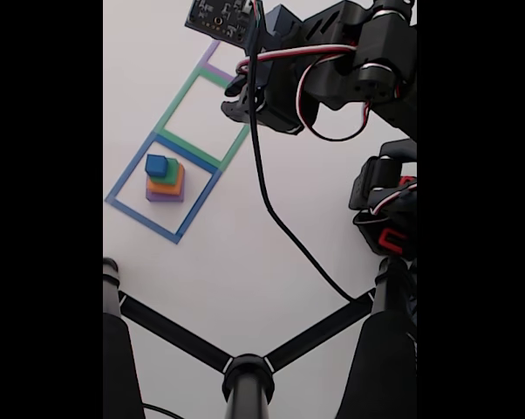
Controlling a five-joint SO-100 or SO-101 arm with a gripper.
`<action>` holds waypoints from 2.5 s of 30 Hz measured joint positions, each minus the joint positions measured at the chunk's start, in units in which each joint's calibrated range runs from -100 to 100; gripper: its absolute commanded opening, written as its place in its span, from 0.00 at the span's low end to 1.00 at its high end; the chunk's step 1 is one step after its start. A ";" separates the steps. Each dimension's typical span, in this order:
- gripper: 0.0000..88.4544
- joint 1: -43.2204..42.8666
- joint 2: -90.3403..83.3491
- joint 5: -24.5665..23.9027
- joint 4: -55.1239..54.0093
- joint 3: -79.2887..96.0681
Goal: Tower of hanoi
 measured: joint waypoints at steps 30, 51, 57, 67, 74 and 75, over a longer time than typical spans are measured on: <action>0.00 5.08 -38.33 -109.56 -25.60 57.79; 0.00 14.90 -57.49 -159.21 -37.40 88.34; 0.00 14.90 -61.54 -166.50 -40.05 94.69; 0.00 13.92 -62.14 -181.87 -38.84 96.95; 0.00 13.84 -62.22 -191.92 -35.63 97.13; 0.00 13.84 -62.22 -192.91 -35.63 97.13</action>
